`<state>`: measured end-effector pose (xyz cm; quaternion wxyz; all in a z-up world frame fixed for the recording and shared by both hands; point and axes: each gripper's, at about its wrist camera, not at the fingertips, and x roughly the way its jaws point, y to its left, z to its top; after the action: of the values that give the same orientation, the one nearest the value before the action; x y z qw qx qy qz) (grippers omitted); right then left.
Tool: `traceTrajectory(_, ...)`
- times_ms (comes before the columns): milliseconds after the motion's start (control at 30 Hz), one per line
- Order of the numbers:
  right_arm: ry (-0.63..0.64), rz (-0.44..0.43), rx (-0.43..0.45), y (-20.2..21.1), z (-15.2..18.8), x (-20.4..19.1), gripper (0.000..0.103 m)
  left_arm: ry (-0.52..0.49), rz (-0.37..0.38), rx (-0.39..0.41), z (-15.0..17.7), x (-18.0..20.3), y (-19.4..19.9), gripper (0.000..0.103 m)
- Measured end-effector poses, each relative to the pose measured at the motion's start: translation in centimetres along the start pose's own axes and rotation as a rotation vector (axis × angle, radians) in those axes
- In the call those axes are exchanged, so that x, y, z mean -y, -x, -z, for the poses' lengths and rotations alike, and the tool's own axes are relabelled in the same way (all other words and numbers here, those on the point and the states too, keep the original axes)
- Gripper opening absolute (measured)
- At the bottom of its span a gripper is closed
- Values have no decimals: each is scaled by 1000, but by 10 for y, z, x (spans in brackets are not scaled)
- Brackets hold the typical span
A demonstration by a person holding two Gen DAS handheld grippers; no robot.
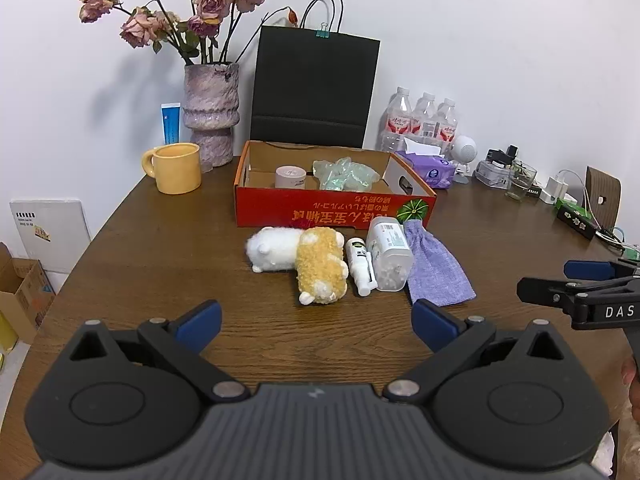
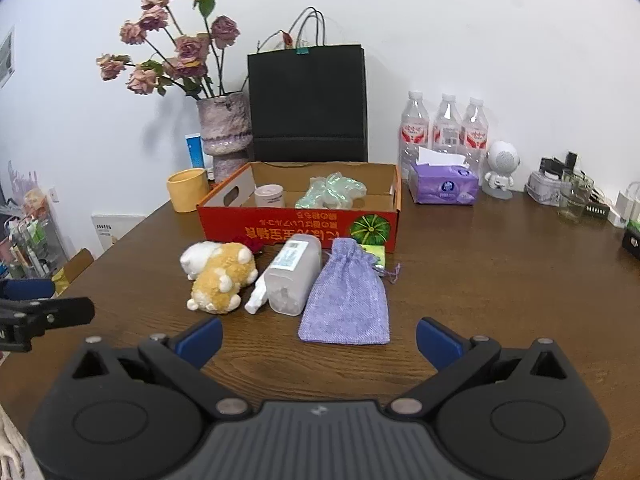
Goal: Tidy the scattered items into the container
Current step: 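Withdraw both tools from the box back toward the remaining items, then grasp the plush toy with the left tool while the right tool grasps the purple pouch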
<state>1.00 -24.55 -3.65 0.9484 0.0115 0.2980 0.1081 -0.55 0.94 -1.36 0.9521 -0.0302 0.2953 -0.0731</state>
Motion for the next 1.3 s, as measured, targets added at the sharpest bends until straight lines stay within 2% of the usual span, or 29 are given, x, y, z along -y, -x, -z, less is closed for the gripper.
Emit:
traceTrajectory(300, -27, 11, -25, -20, 4, 8, 103, -4, -7, -34, 5, -5, -18, 103)
traceTrajectory(633, -79, 10, -85, -61, 14, 20, 103, -3, -11, -74, 4, -7, -55, 103)
traceTrajectory(967, -106, 40, -113, -105, 19, 35, 103, 82, -34, -108, 5, -10, -101, 103)
traceTrajectory(1300, -82, 62, -107, -141, 8, 42, 103, 105, -49, -130, -12, -8, -145, 103)
